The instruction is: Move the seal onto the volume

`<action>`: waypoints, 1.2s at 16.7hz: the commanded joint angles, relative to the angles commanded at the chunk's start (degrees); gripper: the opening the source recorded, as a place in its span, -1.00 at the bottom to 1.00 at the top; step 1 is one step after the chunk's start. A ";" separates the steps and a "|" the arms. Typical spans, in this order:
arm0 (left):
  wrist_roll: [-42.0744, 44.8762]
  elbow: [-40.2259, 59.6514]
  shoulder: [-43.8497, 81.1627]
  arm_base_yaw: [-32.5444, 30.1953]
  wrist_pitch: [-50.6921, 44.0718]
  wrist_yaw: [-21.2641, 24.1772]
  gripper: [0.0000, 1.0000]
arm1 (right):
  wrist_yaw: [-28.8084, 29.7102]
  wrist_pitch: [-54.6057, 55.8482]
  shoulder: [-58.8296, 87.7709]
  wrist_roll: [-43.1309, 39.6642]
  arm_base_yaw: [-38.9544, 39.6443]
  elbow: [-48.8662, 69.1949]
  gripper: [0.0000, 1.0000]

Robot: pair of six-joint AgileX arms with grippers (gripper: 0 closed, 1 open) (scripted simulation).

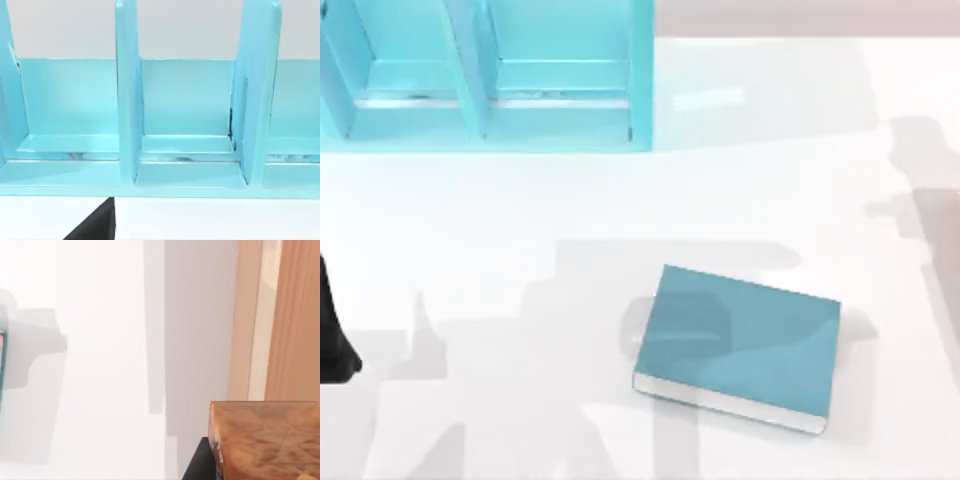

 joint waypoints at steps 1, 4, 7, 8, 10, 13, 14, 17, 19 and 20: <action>0.00 0.00 0.00 0.00 0.00 0.00 1.00 | 0.04 0.30 0.11 0.65 0.65 0.01 -1.00; 0.00 0.00 0.00 0.00 0.00 0.00 1.00 | 0.07 2.30 1.69 5.31 4.98 -0.52 -1.00; 0.00 0.00 0.00 0.00 0.00 0.00 1.00 | -0.33 4.18 4.76 11.69 11.56 -1.76 -1.00; 0.00 0.00 0.00 0.00 0.00 0.00 1.00 | -0.51 4.78 5.72 14.29 14.24 -2.19 -1.00; 0.00 0.00 0.00 0.00 0.00 0.00 1.00 | -0.85 6.22 7.23 20.08 20.03 -3.05 -1.00; 0.00 0.00 0.00 0.00 0.00 0.00 1.00 | -1.01 9.53 8.70 28.78 28.46 -4.56 -1.00; 0.00 0.00 0.00 0.00 0.00 0.00 1.00 | -0.94 10.82 9.13 31.36 31.00 -5.06 -1.00; 0.00 0.00 0.00 0.00 0.00 0.00 1.00 | -0.31 14.68 10.14 37.28 37.06 -6.24 -1.00; 0.00 0.00 0.00 0.00 0.00 0.00 1.00 | 0.11 16.10 10.40 39.42 39.25 -6.45 -1.00; 0.00 0.00 0.00 0.00 0.00 0.00 1.00 | 0.17 16.26 10.41 39.69 39.54 -6.47 -1.00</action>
